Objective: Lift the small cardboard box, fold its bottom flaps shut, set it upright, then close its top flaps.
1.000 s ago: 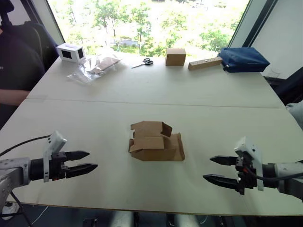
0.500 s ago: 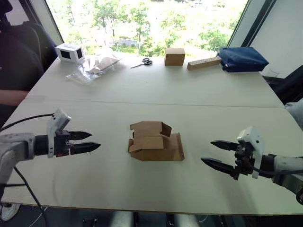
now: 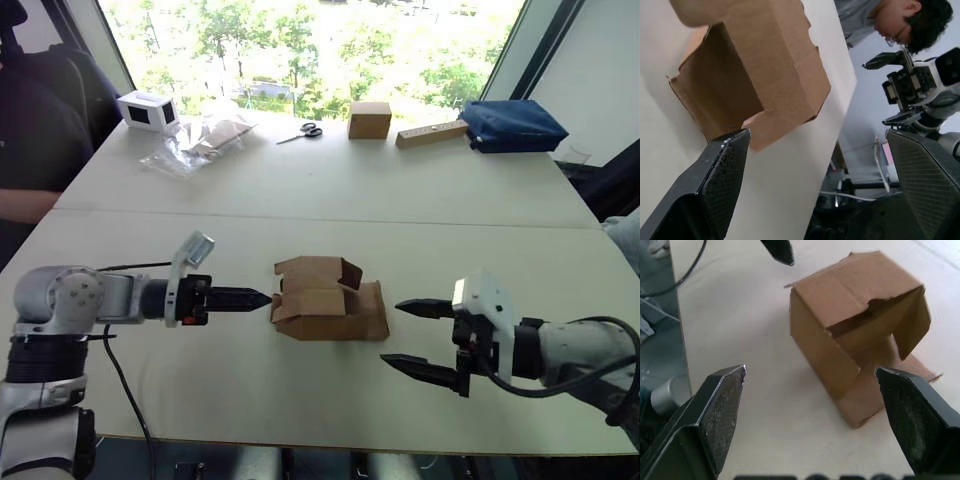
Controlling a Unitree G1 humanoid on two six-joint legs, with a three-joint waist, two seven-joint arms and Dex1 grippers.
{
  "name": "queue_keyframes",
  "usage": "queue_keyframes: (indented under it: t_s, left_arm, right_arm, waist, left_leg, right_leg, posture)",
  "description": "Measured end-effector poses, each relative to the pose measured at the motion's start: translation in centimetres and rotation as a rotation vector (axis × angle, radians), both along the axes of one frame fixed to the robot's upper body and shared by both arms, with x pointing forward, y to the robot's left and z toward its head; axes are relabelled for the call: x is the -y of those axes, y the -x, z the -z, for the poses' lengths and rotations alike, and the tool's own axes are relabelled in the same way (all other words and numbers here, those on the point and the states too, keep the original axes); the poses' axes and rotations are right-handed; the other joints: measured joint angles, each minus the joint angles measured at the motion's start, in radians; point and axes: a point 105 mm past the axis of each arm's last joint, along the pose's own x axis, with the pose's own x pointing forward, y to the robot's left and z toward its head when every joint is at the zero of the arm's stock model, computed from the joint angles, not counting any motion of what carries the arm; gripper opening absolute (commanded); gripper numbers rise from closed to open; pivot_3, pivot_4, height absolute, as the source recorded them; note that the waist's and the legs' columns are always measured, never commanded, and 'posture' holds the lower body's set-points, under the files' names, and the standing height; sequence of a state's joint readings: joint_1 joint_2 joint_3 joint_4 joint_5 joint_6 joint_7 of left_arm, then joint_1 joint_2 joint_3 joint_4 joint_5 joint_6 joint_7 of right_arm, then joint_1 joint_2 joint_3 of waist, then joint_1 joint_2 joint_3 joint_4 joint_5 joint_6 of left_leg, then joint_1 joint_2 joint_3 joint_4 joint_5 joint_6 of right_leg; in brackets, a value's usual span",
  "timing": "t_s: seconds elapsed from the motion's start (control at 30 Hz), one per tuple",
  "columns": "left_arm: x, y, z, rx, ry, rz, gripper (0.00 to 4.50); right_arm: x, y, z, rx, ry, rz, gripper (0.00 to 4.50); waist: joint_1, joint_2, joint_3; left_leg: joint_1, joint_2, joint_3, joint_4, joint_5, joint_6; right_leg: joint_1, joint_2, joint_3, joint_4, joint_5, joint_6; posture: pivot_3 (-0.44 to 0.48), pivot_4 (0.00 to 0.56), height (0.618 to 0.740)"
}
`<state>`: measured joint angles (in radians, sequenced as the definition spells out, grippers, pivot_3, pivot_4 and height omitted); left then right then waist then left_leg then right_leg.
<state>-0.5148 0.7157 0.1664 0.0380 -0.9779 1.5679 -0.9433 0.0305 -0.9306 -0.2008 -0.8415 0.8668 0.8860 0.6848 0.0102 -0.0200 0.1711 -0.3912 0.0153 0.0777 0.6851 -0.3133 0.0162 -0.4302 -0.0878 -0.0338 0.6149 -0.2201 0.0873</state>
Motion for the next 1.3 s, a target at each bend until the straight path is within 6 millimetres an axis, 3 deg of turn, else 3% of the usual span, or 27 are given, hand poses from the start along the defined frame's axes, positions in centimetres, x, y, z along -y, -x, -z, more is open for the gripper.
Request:
queue_keyframes:
  t_s: [0.2, 0.4, 0.7, 0.83, 0.87, 1.3]
  left_arm:
    - [1.3, -1.4, 1.1, -0.070, 0.101, -0.030, 4.44]
    - [2.9, -2.1, 2.6, -0.062, 0.080, -0.017, 4.44]
    - [4.9, -3.4, 2.5, -0.062, 0.133, -0.002, 4.44]
    - [5.4, -3.5, 2.2, -0.050, 0.147, 0.010, 3.41]
    - [5.4, -3.4, 2.2, -0.051, 0.148, 0.011, 2.93]
    - [5.7, -3.5, 2.3, -0.057, 0.166, 0.020, 2.93]
  right_arm:
    - [-0.8, 0.0, 0.1, 0.020, 0.003, 0.005, 4.33]
    - [-0.7, -0.3, -0.1, 0.039, 0.004, 0.030, 4.33]
    - [-0.9, -0.2, 0.8, 0.014, -0.023, 0.060, 4.33]
    - [-1.0, -0.3, 0.8, 0.021, -0.044, 0.071, 4.50]
    - [-1.0, -0.3, 0.8, 0.021, -0.045, 0.072, 4.50]
    - [-0.8, -0.2, 1.3, 0.020, -0.045, 0.095, 4.50]
  waist:
    - [0.003, 0.000, 0.000]
    - [0.002, 0.000, 0.000]
    - [0.001, -0.001, -0.001]
    - [0.001, -0.001, -0.001]
    - [0.001, -0.001, -0.001]
    - [0.002, -0.001, -0.001]
  left_leg:
    - [0.000, 0.000, 0.000, 0.001, 0.000, 0.000]
    - [0.000, 0.000, 0.000, 0.001, 0.000, 0.000]
    - [0.000, -0.001, 0.000, 0.001, 0.000, 0.000]
    - [0.000, 0.000, 0.000, 0.001, 0.000, 0.000]
    - [0.000, 0.000, 0.000, 0.001, 0.000, 0.000]
    - [0.000, -0.001, -0.001, 0.001, 0.000, 0.000]
  right_leg:
    - [0.000, 0.000, 0.000, 0.000, 0.000, 0.000]
    - [0.000, 0.000, 0.000, 0.000, -0.001, -0.002]
    - [0.001, 0.000, 0.000, 0.000, 0.000, 0.000]
    - [0.001, 0.000, 0.000, 0.001, 0.000, 0.000]
    - [0.001, 0.000, 0.000, 0.001, 0.000, 0.000]
    - [0.001, 0.000, 0.000, 0.000, 0.000, 0.000]
  posture:
    - [0.000, 0.150, 0.740]
    - [0.000, 0.150, 0.740]
    - [0.000, 0.150, 0.740]
    - [0.000, 0.150, 0.740]
    - [0.000, 0.150, 0.740]
    - [0.000, 0.150, 0.740]
